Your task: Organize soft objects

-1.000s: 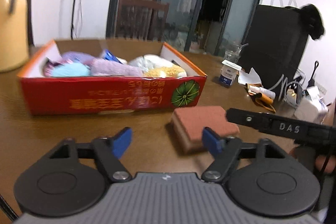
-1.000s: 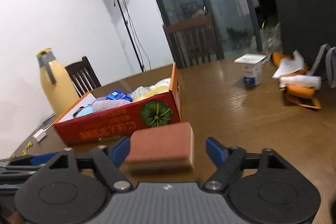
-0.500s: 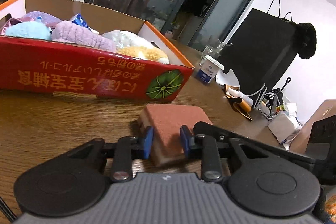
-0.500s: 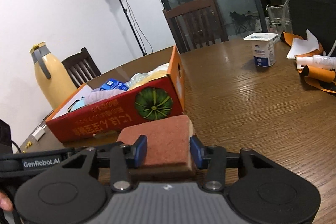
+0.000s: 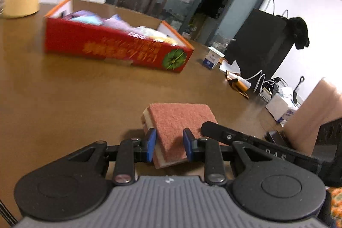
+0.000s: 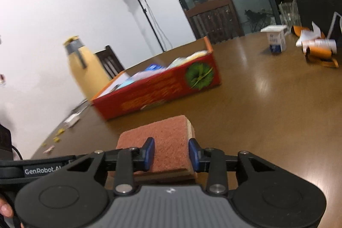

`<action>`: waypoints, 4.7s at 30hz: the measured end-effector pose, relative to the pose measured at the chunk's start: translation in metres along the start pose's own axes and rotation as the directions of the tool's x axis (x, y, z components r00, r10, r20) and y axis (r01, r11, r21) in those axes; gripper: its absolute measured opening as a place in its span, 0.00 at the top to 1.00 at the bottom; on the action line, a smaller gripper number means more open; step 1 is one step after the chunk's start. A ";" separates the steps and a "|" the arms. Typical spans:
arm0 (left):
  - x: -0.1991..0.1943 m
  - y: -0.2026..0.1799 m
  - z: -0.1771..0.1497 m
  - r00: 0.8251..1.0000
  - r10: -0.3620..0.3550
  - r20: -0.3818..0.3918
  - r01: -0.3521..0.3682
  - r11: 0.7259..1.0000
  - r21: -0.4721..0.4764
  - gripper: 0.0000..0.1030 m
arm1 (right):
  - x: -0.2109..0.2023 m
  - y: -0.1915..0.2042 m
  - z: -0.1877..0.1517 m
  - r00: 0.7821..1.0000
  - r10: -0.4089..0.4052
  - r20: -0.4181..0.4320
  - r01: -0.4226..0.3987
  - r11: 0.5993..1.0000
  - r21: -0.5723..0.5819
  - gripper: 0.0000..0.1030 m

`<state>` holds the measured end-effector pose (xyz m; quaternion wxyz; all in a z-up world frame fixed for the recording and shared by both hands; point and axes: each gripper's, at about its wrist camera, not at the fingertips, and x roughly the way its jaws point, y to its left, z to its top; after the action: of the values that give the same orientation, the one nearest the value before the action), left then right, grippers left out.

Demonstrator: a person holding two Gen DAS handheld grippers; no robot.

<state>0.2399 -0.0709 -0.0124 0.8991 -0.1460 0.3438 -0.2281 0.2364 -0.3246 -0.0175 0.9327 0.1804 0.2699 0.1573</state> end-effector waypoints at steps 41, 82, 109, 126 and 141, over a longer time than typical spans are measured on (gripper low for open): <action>0.018 -0.010 0.174 0.957 -0.127 0.262 0.092 0.986 0.142 0.72 | 0.025 0.060 0.160 0.967 -0.015 0.253 0.069 0.976 -0.205 0.67; 0.142 0.066 0.299 0.962 0.271 0.010 -0.269 0.948 0.171 0.50 | 0.258 0.006 0.289 0.949 -0.289 -0.128 0.238 0.919 -0.313 0.40; -0.098 -0.033 0.148 0.852 0.291 0.436 -0.412 0.886 0.214 0.00 | -0.033 0.067 0.197 0.968 -0.146 0.206 0.210 0.918 -0.336 0.16; -0.203 -0.031 -0.048 0.771 0.320 0.551 -0.443 0.891 0.103 0.00 | -0.133 0.103 -0.018 0.947 -0.037 0.320 0.148 0.932 -0.330 0.03; -0.215 -0.053 -0.102 0.767 0.314 0.560 -0.487 0.853 0.188 0.00 | -0.162 0.125 -0.087 0.957 -0.053 0.287 0.163 0.912 -0.377 0.03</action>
<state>0.0118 -0.0176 0.0549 0.9963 0.0258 0.0749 -0.0343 0.0327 -0.2550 0.0388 0.9851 -0.0078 0.1125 0.1301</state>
